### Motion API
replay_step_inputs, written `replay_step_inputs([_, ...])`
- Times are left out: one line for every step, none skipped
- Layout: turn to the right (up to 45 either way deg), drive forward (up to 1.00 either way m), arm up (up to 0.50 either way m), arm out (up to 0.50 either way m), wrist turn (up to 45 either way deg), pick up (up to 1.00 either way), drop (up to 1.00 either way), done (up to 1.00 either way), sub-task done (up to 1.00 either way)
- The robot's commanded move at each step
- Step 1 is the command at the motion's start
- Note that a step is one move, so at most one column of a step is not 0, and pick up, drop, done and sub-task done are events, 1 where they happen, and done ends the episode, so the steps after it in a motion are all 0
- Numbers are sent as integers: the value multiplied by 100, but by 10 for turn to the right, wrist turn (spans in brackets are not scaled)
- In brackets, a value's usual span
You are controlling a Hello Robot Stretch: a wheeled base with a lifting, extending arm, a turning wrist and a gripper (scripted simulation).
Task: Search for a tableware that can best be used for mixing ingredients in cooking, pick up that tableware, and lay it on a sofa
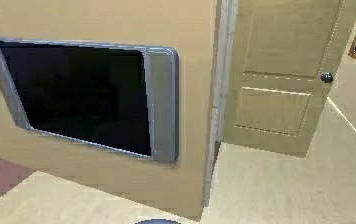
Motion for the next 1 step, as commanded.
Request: replay_step_inputs([-450,0,0,0,0,0,0,0,0])
